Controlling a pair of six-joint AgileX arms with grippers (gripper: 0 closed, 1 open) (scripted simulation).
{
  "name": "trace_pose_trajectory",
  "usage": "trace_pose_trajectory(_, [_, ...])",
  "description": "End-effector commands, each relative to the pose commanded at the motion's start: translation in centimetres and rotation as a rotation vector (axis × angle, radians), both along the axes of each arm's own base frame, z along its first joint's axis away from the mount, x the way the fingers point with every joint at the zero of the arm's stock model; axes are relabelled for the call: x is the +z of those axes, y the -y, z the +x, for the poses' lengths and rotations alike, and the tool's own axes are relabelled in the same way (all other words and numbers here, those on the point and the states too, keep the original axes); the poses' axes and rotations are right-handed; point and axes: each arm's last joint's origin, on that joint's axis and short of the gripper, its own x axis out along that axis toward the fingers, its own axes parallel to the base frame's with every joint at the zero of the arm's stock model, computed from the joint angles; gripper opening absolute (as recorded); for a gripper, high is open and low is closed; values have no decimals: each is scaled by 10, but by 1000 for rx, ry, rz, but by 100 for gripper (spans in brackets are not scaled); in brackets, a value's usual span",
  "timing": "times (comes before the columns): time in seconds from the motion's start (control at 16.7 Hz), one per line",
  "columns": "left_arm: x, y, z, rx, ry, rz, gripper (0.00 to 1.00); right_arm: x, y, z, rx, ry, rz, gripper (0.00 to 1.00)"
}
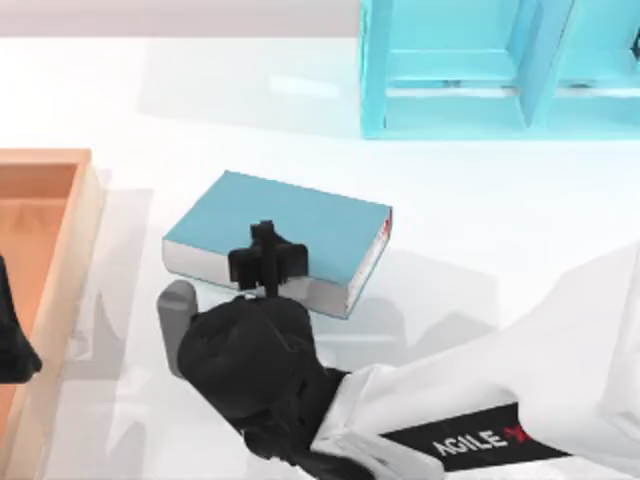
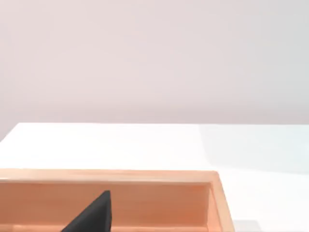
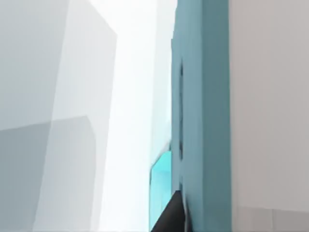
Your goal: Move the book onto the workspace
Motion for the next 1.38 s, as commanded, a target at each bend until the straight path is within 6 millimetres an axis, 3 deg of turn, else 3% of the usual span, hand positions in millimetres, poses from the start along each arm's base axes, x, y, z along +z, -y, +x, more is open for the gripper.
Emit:
trace_pose_trajectory(0.72, [0, 0, 0, 0, 0, 0, 100, 0, 0, 0, 0, 0, 0, 98])
trace_pose_trajectory(1.38, [0, 0, 0, 0, 0, 0, 100, -1, -1, -4, -2, -4, 0, 100])
